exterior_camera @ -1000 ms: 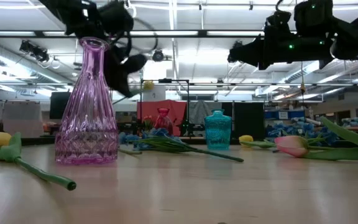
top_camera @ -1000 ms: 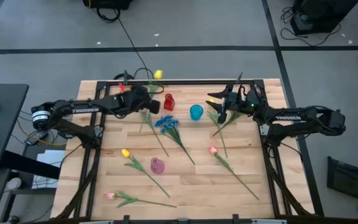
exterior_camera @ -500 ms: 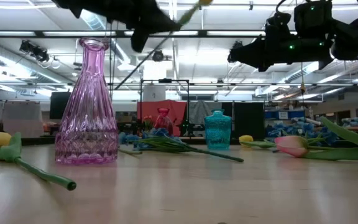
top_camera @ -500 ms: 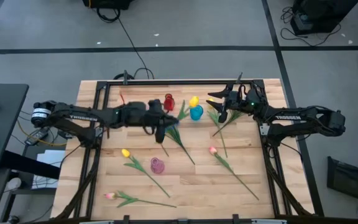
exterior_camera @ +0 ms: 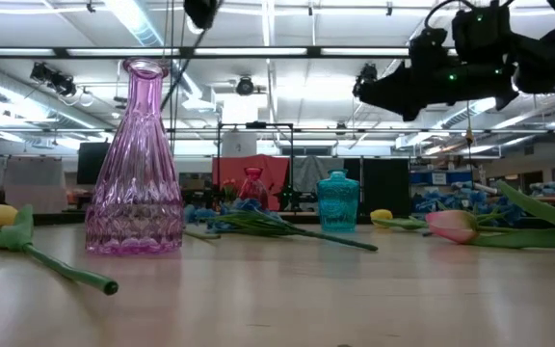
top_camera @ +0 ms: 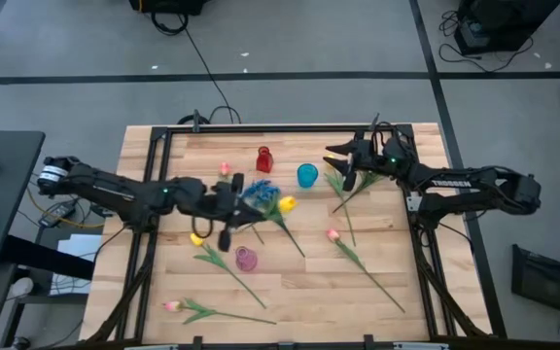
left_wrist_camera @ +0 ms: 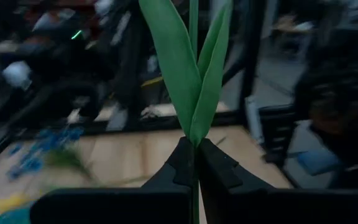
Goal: Sort flowers into vase by color
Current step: Put the top left yellow tulip into the purple vase
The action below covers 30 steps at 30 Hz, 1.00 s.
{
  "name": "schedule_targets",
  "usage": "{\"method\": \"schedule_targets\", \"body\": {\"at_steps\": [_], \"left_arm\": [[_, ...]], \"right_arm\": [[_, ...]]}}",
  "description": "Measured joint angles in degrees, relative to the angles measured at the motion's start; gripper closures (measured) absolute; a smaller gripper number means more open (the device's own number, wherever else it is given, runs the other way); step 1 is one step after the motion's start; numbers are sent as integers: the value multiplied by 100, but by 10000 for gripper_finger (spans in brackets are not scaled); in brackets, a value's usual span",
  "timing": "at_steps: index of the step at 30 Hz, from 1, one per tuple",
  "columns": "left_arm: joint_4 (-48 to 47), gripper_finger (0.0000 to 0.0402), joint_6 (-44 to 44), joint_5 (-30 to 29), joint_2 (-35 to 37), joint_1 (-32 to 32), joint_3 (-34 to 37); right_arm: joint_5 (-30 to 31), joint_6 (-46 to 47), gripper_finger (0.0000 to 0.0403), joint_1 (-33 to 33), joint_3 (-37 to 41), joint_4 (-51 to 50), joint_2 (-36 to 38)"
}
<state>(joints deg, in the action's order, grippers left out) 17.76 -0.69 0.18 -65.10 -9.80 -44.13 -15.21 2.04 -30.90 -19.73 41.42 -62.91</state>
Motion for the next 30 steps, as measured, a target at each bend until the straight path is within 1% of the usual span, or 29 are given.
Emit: {"method": "schedule_targets", "body": {"at_steps": [3, 6, 10, 12, 16, 23, 26, 30], "left_arm": [[310, 390, 90, 149, 408, -116, 408], [748, 390, 199, 166, 722, -215, 810], [1694, 391, 175, 293, 865, -330, 1178], [1956, 391, 208, 331, 863, -379, 1282], [2258, 391, 377, 403, 858, -377, 1310], [2458, 391, 246, 1060, 854, -378, 1310], [2544, 391, 123, 1277, 852, -377, 1310], [2565, 391, 61, 1284, 750, -380, 1310]], "right_arm": [[-93, 429, 229, -70, 0, -395, 74], [-95, 595, 229, -76, 2, -420, 124], [-74, 817, 229, -18, 2, -378, 126], [33, 829, 229, 38, 2, -369, 124], [430, 846, 229, 123, 2, -337, 122], [944, 960, 229, 208, 2, -296, 120], [1049, 1004, 229, 206, 2, -251, 120], [1120, 1082, 229, 206, 2, -206, 120]]}}
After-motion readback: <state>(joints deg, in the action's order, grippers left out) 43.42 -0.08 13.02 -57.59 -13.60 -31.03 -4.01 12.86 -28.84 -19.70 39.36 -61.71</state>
